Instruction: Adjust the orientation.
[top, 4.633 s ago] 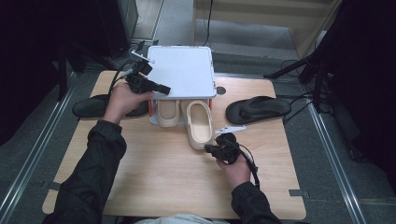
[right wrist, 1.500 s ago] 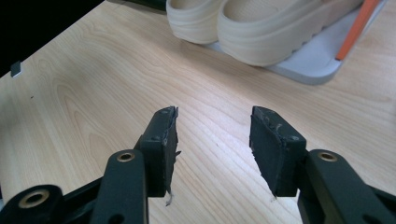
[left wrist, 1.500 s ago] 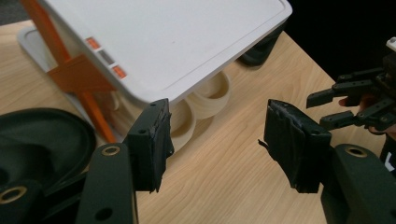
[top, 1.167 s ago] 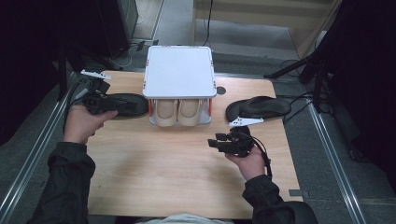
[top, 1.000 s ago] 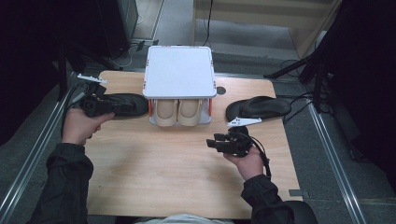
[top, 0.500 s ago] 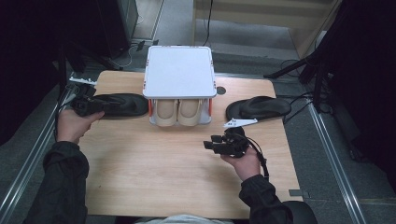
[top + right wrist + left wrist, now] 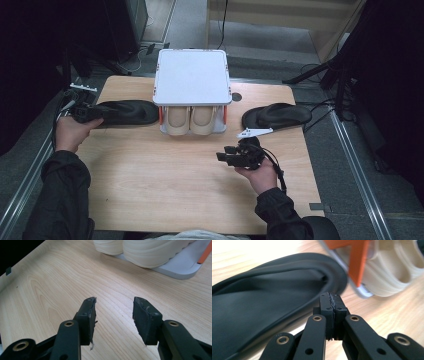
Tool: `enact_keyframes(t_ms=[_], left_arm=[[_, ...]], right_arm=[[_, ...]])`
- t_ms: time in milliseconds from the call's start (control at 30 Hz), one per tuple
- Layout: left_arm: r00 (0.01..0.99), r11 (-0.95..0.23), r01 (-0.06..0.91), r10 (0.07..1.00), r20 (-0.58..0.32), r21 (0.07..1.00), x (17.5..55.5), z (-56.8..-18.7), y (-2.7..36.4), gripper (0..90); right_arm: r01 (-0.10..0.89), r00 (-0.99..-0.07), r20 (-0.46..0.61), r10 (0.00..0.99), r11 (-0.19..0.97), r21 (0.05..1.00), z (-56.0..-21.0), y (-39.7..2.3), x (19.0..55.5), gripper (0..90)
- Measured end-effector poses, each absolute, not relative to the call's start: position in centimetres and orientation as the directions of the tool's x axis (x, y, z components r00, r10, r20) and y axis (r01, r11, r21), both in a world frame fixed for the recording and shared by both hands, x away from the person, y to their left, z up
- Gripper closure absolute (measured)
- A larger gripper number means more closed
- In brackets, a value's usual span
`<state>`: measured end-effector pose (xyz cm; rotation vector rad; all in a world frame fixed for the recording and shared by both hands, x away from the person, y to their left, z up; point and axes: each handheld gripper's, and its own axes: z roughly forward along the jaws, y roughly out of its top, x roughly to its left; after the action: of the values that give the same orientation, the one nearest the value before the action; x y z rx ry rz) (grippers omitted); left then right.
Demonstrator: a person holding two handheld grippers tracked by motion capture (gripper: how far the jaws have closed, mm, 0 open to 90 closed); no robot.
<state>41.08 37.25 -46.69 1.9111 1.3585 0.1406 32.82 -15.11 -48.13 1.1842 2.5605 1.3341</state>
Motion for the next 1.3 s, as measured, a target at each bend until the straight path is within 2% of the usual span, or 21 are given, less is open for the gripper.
enact_keyframes(t_ms=[167,500,800,1300], left_arm=[[0.388,-0.090,0.772,0.851,-0.354,0.629,41.8,-47.7,38.9,90.0],[0.312,-0.033,0.785,0.884,-0.349,0.619,42.8,-49.5,41.4,90.0],[0.296,-0.029,0.810,0.882,-0.366,0.586,43.3,-50.5,41.3,90.0],[0.291,-0.056,0.826,0.895,-0.340,0.561,40.7,-50.5,39.4,90.0]], right_arm=[[0.615,-0.708,0.302,0.638,0.347,0.708,-48.3,-15.2,32.4,54.2],[0.628,-0.690,0.310,0.655,0.328,0.705,-48.5,-16.0,31.7,54.7],[0.637,-0.669,0.308,0.676,0.308,0.707,-48.5,-16.8,31.5,54.9],[0.635,-0.671,0.308,0.675,0.309,0.708,-48.5,-17.0,31.7,55.2]])
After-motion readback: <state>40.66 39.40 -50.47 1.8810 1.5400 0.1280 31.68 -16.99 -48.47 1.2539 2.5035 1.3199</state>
